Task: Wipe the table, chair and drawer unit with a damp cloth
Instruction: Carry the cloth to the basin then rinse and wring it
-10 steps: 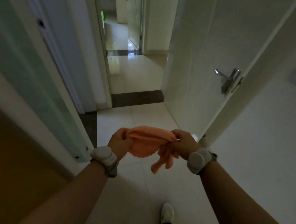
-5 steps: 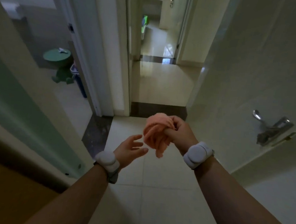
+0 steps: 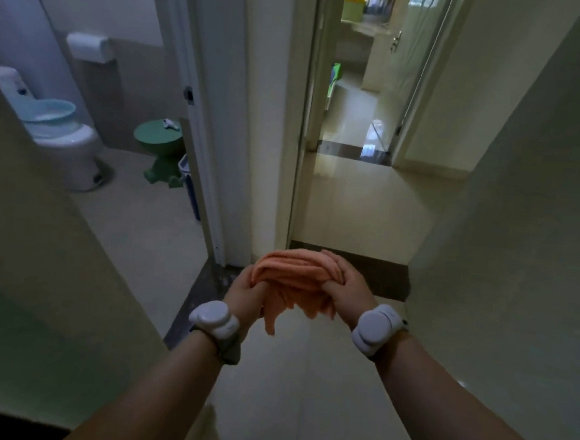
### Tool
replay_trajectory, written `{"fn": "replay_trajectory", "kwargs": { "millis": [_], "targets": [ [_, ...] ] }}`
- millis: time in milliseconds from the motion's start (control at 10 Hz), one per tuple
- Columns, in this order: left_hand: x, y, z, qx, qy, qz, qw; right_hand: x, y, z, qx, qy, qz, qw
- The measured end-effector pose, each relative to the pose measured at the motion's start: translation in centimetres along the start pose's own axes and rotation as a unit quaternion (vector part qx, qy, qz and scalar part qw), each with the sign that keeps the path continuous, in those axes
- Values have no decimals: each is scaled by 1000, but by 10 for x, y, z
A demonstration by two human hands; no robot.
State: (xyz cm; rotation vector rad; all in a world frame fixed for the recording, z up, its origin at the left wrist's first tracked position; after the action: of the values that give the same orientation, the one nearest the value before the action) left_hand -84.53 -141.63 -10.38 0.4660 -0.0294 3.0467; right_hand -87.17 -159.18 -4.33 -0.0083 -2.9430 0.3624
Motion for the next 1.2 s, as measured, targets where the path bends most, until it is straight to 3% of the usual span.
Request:
{"fn": "replay_trajectory", "kwargs": {
  "millis": [300,600,800,900,1000,1200],
  "targets": [
    [-96,-24,39,92,42,5,995,-127,21,6,-29,42,-28,998],
    [-168,-66,85,137,106,160,972,-261,66,-12,-37,26,-156,987],
    [-224,-61,124,115,111,192,968,-348,62,-42,-40,-8,-222,974],
    [-244,-63,132,135,116,214,961,-386,65,-51,-89,15,-270,959],
    [-247,-78,129,142,121,230,955,-410,77,-49,-110,40,-268,956],
    [-251,-146,120,153,97,332,925,-430,156,-38,-90,110,-341,929]
  ]
}}
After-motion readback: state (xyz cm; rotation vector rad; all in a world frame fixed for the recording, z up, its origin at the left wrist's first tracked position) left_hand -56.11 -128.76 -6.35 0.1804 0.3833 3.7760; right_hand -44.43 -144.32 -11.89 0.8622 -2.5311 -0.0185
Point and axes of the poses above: each hand's wrist, its own x-axis away from the middle knuckle, its own y-axis out of the palm, z = x × y, the point moved 9 cm from there along -x, towards the middle knuckle, and after that the axes turned 3 degrees about y, right-handed, at the moved point
